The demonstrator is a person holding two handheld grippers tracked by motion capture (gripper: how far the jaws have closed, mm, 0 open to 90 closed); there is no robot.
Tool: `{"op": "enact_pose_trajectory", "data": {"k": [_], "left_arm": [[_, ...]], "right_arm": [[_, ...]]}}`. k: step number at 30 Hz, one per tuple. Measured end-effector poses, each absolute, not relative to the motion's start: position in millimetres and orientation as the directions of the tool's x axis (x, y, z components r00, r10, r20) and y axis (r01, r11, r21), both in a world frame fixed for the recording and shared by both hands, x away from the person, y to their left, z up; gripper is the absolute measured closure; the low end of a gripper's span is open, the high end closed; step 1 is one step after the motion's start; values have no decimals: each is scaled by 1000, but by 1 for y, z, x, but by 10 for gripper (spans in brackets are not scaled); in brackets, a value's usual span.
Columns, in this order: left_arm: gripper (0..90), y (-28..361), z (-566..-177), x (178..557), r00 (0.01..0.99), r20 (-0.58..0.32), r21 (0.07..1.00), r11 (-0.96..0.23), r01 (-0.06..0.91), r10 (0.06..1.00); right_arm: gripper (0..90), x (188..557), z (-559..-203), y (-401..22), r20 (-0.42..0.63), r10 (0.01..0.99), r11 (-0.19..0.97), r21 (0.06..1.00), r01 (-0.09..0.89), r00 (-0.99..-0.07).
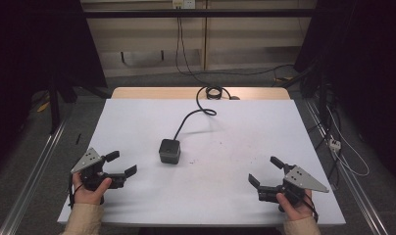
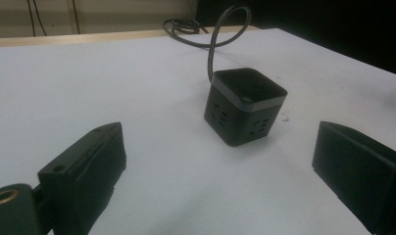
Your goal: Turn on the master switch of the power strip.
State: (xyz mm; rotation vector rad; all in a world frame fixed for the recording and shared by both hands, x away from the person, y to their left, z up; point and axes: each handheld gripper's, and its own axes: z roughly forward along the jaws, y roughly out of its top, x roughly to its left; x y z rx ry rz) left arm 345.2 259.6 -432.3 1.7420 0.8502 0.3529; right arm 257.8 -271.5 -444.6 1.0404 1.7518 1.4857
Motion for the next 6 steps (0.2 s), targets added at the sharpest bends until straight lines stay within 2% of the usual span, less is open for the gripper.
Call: {"op": "enact_pose_trajectory", "data": {"k": [6], "left_arm": [[56,258,-432,346,699,-179,921,-132,366,692]], "right_arm": [[23,258,-445,-271,40,862,61,982,181,-505]]}}
